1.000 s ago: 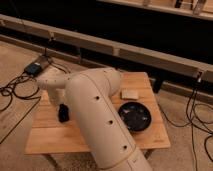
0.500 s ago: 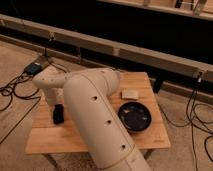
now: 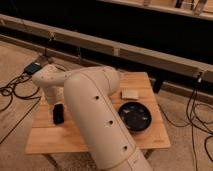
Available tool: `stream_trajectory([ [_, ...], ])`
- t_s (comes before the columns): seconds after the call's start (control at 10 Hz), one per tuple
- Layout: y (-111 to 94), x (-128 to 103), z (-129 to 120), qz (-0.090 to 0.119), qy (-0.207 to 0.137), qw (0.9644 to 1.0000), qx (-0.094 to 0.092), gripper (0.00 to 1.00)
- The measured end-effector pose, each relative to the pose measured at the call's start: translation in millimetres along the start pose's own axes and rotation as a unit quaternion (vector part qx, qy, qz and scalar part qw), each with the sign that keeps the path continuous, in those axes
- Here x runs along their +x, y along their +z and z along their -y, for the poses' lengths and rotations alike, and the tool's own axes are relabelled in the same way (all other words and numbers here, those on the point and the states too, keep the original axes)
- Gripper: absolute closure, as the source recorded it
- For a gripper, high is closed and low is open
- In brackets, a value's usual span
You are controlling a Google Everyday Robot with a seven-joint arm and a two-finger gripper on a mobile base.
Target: Push the eraser across the table
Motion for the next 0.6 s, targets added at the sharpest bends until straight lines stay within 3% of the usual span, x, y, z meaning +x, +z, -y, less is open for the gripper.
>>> stream_trajectory([
  [0.6,-33,78,-21,-0.056,-0.037,0.9977,-0.007,0.35],
])
